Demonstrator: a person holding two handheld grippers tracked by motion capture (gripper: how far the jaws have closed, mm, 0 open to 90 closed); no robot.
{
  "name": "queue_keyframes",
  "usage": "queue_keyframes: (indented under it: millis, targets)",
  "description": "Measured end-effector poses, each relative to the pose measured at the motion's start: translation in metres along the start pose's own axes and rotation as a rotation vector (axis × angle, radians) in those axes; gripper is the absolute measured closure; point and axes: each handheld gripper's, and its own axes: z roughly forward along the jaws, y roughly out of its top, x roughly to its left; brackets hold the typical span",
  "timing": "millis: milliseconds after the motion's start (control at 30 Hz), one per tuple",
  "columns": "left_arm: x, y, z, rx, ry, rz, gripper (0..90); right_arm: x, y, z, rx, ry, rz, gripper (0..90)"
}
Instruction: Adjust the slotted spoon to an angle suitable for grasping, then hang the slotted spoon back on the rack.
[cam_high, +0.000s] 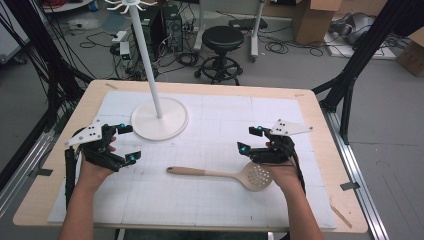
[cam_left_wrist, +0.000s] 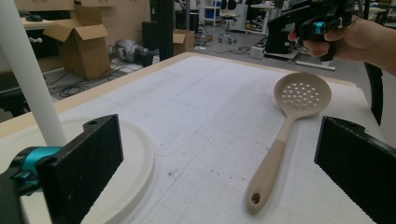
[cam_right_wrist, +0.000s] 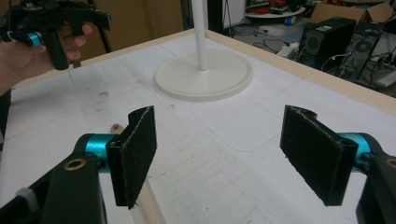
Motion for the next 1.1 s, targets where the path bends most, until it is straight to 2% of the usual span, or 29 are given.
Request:
queue_keyframes:
  millis: [300,533,867,1100]
  targets:
    - [0.001,0.0,-0.001,-0.005,0.0,-0.001,1.7,-0.006,-0.001,-0.004,-0.022,0.011,0.007,21.5]
    - [0.0,0.001,-0.002,-0.005,0.001,0.003,1.7,-0.002,0.001,0.0,-0.015,0.039,-0.008,20.0]
    - [-0.005,0.004,-0.003,0.0,0.0,0.008,1.7,0.011,0.007,0.023,0.075,0.104,-0.07,19.8]
    - [-0.004,0.004,-0.005,-0.002,0.006,0.011,1.7,0.018,0.004,0.051,0.17,0.151,-0.109,19.8]
